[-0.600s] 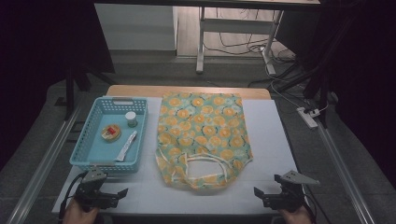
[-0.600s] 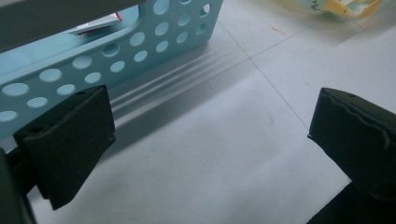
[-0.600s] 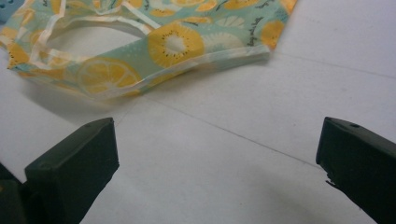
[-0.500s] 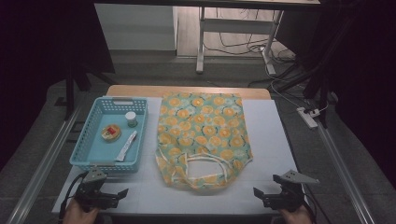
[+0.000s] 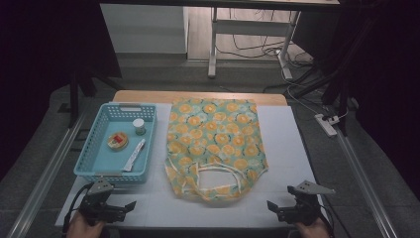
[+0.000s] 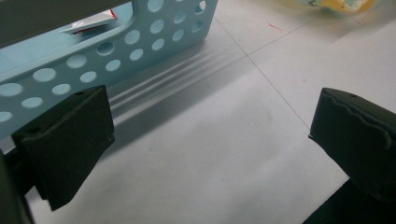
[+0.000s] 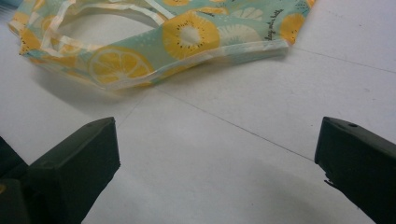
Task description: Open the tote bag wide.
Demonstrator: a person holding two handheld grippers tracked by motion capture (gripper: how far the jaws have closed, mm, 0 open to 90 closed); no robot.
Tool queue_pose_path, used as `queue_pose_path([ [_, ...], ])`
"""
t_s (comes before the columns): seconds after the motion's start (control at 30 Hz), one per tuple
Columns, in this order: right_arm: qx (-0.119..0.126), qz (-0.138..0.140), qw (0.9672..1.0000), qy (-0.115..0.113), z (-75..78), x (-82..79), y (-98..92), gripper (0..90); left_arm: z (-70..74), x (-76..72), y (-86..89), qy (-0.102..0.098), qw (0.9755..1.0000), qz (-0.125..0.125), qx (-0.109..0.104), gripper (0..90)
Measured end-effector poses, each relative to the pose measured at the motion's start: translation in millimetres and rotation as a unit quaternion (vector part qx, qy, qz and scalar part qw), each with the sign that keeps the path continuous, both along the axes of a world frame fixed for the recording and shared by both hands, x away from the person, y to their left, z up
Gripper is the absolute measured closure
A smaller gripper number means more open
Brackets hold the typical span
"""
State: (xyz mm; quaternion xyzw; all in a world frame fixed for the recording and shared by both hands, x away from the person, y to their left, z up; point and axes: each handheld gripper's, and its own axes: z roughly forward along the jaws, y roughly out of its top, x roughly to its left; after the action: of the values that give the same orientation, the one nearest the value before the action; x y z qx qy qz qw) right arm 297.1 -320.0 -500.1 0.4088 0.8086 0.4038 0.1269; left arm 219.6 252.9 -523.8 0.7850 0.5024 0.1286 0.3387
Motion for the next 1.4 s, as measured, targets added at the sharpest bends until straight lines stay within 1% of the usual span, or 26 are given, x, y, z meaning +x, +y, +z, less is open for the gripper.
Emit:
queue_pose_path([
  [0.17,-0.003,0.000,1.0000,-0.003,0.2,-0.5,0.8,0.1,0.2,-0.2,-0.4,0.000,1.0000,-0.002,0.001,0.0],
  [0.4,-0.001,0.000,1.0000,-0.005,0.7,-0.9,0.2,0.1,0.4,-0.5,0.2,-0.001,1.0000,-0.001,-0.003,0.0],
  [0.57,0.012,0.003,0.9999,-0.001,2.0,-0.3,-1.5,0.0,0.5,-0.4,1.2,-0.002,1.0000,-0.001,-0.008,0.0],
  [0.87,-0.002,0.012,0.9999,-0.008,2.5,0.1,2.7,0.0,0.6,-0.6,1.3,-0.002,1.0000,-0.001,-0.009,0.0],
  [1.03,0.003,0.024,0.9995,-0.021,3.8,-0.9,6.9,0.0,0.6,-0.8,2.0,-0.003,0.9999,0.000,-0.013,0.0],
  [1.2,0.004,0.023,0.9995,-0.020,5.7,-1.0,9.8,0.0,0.7,-0.9,2.1,-0.003,0.9999,0.000,-0.013,0.0],
  [1.4,0.002,0.028,0.9993,-0.024,9.9,0.4,15.1,0.0,0.7,-0.8,2.4,-0.002,0.9999,0.000,-0.014,0.0],
])
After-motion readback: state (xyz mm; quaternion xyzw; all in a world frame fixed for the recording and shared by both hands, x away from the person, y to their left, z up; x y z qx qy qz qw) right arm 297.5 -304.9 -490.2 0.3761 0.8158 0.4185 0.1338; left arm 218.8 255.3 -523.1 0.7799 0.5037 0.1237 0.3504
